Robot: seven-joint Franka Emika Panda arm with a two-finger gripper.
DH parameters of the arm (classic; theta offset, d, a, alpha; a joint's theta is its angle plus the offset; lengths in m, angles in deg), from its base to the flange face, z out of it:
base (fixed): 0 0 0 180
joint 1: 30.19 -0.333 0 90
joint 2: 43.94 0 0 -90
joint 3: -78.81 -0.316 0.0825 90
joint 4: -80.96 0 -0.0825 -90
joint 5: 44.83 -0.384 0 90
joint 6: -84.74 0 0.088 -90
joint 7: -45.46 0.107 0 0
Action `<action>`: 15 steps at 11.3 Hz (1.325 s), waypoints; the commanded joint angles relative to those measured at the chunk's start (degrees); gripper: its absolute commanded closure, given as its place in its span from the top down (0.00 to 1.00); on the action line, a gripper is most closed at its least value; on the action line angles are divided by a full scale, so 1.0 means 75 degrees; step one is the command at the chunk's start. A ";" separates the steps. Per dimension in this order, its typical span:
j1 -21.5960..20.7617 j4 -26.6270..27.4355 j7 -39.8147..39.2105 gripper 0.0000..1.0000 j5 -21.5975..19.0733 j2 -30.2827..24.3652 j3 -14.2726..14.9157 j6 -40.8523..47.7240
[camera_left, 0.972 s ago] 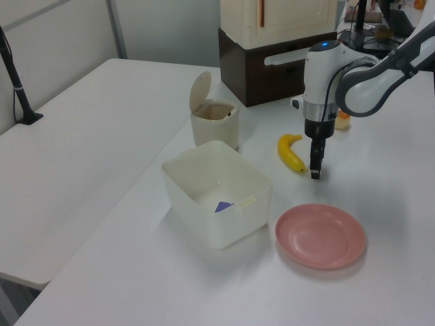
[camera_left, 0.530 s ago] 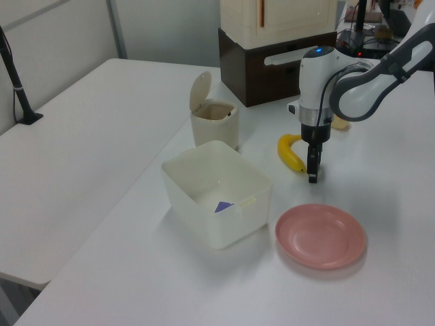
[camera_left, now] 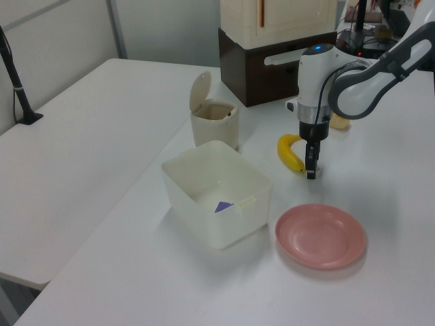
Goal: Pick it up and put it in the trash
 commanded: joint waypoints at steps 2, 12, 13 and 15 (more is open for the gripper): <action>-0.0016 0.0016 0.0058 0.27 0.0087 -0.0009 0.0002 -0.0061; 0.0100 -0.2090 0.0363 0.27 0.0087 -0.0280 0.0060 0.0947; 0.0136 -0.2558 0.0363 0.27 0.0098 -0.0047 0.0084 0.0888; 0.0229 -0.3205 0.0363 0.27 0.0157 0.0282 0.0131 0.0597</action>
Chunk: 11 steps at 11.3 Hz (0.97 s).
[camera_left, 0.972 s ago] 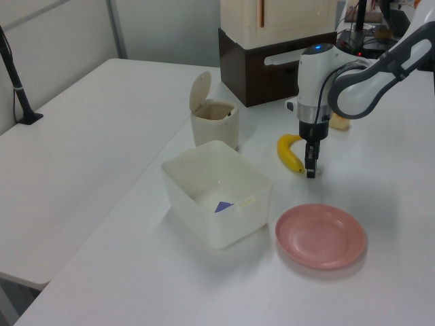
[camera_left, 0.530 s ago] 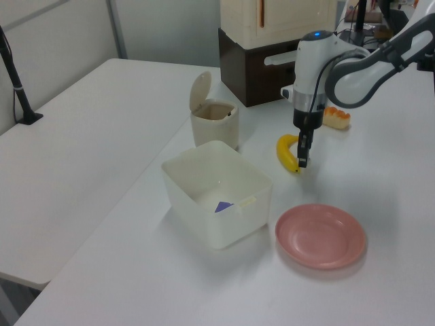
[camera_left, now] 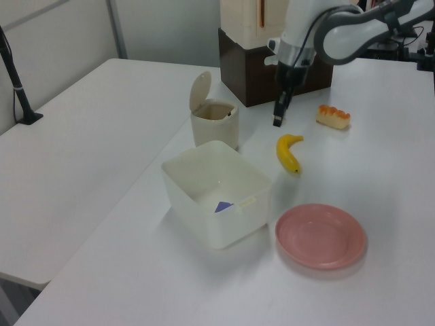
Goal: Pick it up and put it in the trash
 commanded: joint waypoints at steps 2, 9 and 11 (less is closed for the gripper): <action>0.0099 -0.0948 0.0154 0.27 0.0356 0.0763 0.0059 -0.0816; 0.0134 -0.1838 0.0154 0.27 0.0649 0.1538 0.0340 -0.1977; 0.0158 -0.1838 0.0142 0.27 0.0661 0.1677 0.0340 -0.2236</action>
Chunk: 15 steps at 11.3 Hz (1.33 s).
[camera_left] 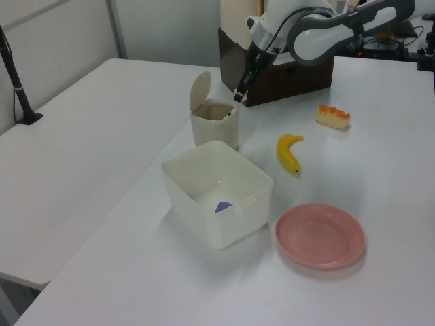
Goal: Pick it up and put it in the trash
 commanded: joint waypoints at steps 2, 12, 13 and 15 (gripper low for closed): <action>0.0008 -0.0095 0.0141 0.27 0.0306 0.0369 0.0083 -0.0676; -0.0086 -0.0963 0.0152 0.81 0.0354 0.1378 0.0083 -0.1804; -0.0098 -0.0939 0.0245 1.00 0.0353 0.1378 0.0083 -0.1804; -0.0109 -0.0916 0.0305 1.00 0.0365 0.1367 0.0083 -0.1804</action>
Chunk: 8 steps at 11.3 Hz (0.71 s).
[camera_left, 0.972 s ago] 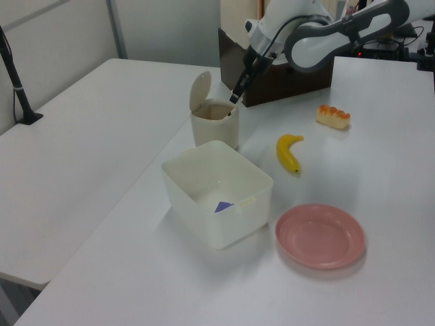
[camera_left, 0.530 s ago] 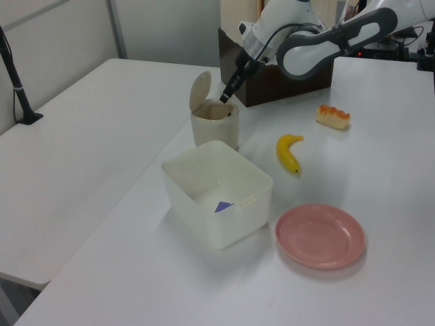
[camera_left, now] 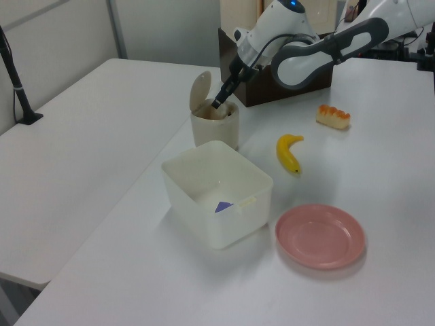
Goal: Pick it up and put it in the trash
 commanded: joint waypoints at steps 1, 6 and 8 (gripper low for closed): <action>-0.0096 -0.0094 0.0293 1.00 0.0178 0.0042 0.0070 -0.0101; -0.0096 0.0770 0.0328 1.00 0.0050 -0.1278 0.0058 0.0939; -0.0096 0.0726 0.0328 1.00 -0.0067 -0.1538 0.0046 0.0965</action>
